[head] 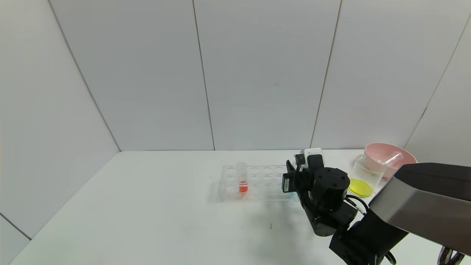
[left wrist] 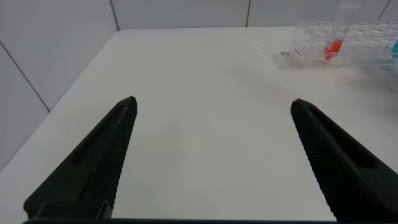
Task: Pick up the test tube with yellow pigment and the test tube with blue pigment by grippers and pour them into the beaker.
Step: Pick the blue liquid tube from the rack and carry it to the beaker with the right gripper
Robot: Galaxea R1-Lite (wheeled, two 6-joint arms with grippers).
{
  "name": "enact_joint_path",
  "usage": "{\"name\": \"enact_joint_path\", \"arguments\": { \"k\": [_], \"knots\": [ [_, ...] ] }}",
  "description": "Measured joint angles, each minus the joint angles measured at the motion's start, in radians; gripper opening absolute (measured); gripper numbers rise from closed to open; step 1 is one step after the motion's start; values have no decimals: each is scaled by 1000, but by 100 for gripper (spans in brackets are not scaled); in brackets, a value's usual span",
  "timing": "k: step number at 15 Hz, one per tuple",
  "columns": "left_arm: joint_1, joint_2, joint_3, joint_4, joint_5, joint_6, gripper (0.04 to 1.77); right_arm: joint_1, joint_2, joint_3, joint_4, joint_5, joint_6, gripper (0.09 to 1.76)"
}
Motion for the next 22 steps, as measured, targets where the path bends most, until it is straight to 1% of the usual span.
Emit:
{"name": "enact_joint_path", "arguments": {
  "k": [4, 8, 13, 22],
  "knots": [
    [0, 0, 0, 0, 0, 0, 176, 0, -13, -5, 1, -1, -19, 54],
    [0, 0, 0, 0, 0, 0, 176, 5, -68, -3, 14, 1, -66, 54],
    [0, 0, 0, 0, 0, 0, 176, 20, -163, -3, 97, -3, -74, 54],
    [0, 0, 0, 0, 0, 0, 176, 23, -217, 12, 103, 4, -74, 54]
  ]
}}
